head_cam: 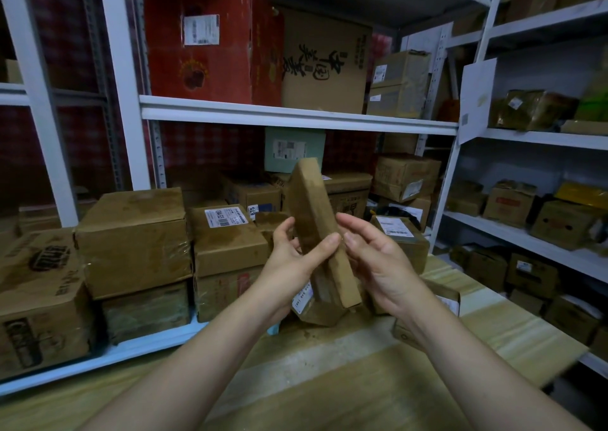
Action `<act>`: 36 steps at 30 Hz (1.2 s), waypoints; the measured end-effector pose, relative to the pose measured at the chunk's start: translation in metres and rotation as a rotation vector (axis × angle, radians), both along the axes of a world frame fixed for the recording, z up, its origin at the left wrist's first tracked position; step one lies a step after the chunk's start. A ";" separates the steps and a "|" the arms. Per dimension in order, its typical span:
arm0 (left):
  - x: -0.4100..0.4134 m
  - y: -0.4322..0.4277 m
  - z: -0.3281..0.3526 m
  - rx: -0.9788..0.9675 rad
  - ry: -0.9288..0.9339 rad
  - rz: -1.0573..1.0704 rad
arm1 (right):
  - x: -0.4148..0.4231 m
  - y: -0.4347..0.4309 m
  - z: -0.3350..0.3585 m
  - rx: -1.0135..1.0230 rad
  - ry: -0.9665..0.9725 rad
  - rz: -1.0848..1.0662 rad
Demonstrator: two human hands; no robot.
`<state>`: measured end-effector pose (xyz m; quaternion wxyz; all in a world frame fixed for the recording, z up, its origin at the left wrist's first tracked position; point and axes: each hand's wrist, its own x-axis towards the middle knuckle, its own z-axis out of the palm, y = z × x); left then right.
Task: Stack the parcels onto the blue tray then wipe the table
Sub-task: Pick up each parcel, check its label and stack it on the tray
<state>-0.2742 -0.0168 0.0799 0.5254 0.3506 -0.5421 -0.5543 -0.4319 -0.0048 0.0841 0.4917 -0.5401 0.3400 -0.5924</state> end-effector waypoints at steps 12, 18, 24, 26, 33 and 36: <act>0.007 0.003 0.004 0.121 0.067 -0.004 | -0.001 -0.008 -0.005 -0.016 0.173 0.014; 0.018 -0.005 -0.001 0.186 0.169 0.057 | -0.009 -0.008 -0.006 0.096 0.285 -0.343; 0.019 -0.012 -0.002 0.149 0.199 0.116 | -0.013 -0.006 -0.012 0.225 0.238 -0.174; 0.020 -0.013 -0.002 0.120 0.193 0.104 | -0.014 -0.005 -0.011 0.173 0.254 -0.154; 0.023 -0.012 0.001 -0.012 0.180 0.045 | -0.017 -0.006 -0.006 -0.001 0.233 -0.234; 0.025 -0.012 0.000 -0.036 0.171 0.031 | -0.018 -0.007 -0.007 -0.028 0.219 -0.261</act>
